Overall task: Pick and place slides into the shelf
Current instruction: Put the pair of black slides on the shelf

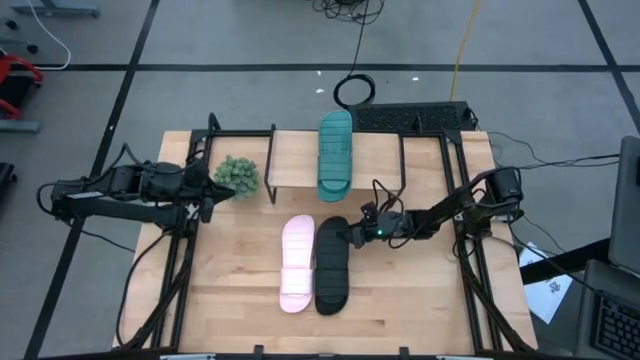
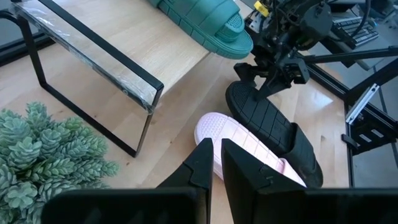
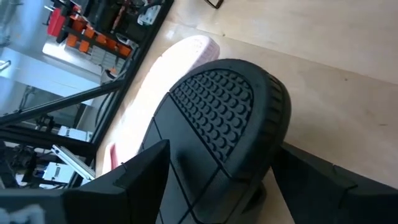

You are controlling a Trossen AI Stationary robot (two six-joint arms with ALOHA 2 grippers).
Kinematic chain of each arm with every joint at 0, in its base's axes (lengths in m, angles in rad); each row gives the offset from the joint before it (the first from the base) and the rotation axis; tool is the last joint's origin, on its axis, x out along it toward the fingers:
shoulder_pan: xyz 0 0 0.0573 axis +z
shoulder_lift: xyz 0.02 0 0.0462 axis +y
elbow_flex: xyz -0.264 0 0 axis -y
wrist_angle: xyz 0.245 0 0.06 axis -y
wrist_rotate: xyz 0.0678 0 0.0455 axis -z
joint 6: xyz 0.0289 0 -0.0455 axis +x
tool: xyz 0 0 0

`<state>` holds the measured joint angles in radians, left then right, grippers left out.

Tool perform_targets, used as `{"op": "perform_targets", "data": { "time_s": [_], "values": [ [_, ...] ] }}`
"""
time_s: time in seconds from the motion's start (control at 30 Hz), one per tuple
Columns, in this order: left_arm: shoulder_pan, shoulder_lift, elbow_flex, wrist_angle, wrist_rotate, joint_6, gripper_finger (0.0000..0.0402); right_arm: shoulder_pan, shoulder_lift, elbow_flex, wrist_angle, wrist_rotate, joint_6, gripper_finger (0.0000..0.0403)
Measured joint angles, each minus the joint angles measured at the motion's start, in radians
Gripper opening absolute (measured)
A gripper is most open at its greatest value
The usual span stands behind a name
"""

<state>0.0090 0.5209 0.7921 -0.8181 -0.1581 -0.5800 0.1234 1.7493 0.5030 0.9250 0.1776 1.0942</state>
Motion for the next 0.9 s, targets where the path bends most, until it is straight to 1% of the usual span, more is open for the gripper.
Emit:
{"op": "perform_targets", "data": {
  "time_s": [0.17,0.47,0.53,0.63,0.9],
  "values": [
    [0.0,0.0,0.0,0.0,0.0,0.0,0.0033,0.002,0.0,0.0,0.013,0.0,-0.003,0.0239],
    [0.001,0.0,0.0,0.0,0.0,0.0,0.0033,0.002,-0.001,0.0,0.025,-0.003,0.001,0.0133],
    [0.001,0.0,0.0,0.0,0.0,0.0,0.0033,0.002,-0.002,0.0,0.03,-0.009,0.001,0.0115],
    [0.001,0.0,0.0,0.0,0.0,0.0,0.0033,0.002,-0.002,0.0,0.036,-0.015,0.001,0.0101],
    [0.001,0.0,0.0,0.0,0.0,0.0,0.0033,0.006,-0.002,0.0,0.032,-0.02,0.02,0.0091]
  ]
}}
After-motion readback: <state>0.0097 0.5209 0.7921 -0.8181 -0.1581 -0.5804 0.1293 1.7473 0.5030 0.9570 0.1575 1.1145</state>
